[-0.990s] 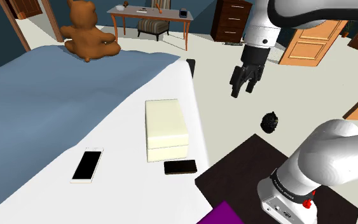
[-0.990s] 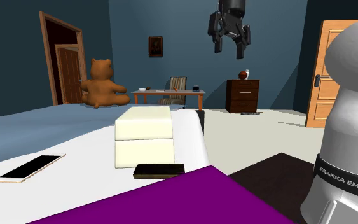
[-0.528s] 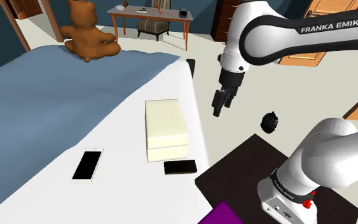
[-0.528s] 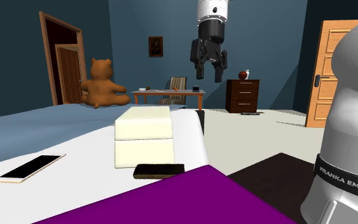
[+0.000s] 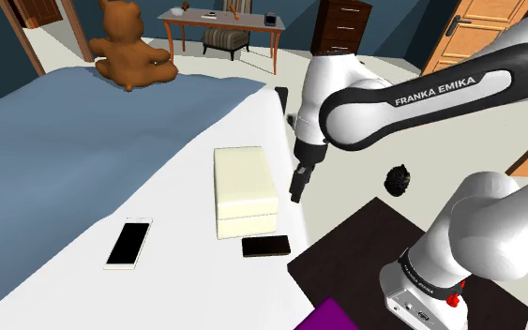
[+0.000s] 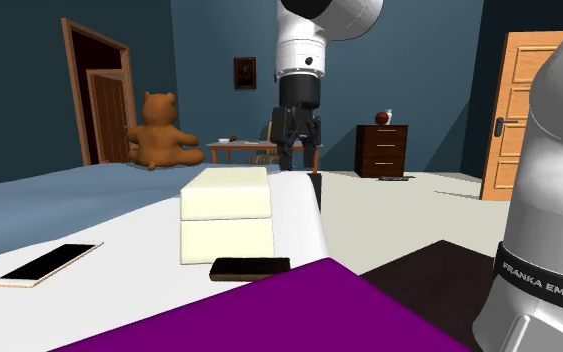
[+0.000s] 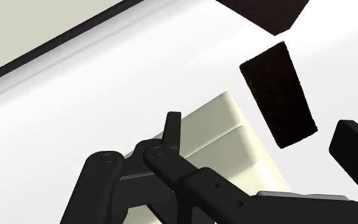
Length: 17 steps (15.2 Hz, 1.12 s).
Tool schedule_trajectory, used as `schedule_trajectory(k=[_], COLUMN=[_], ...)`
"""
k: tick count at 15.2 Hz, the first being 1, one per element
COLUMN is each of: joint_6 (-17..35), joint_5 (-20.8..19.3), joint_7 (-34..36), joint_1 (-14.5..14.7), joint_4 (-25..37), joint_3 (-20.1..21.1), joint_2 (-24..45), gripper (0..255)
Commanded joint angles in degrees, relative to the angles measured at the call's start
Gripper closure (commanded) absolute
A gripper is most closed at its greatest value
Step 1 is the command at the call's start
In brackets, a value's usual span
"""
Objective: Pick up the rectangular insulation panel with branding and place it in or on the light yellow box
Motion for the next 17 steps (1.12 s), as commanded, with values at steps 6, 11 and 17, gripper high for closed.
schedule_trajectory(k=[6,11,17], joint_6=[16.8,27.9,32.9], joint_5=[-0.3,-4.7,-7.7], joint_7=[-4.3,-4.7,-2.7], joint_1=[4.8,6.8,6.7], joint_4=[-1.1,0.0,-0.1], joint_3=[5.4,9.1,9.0], joint_2=[13.2,24.1,29.3], gripper=[0,0,0])
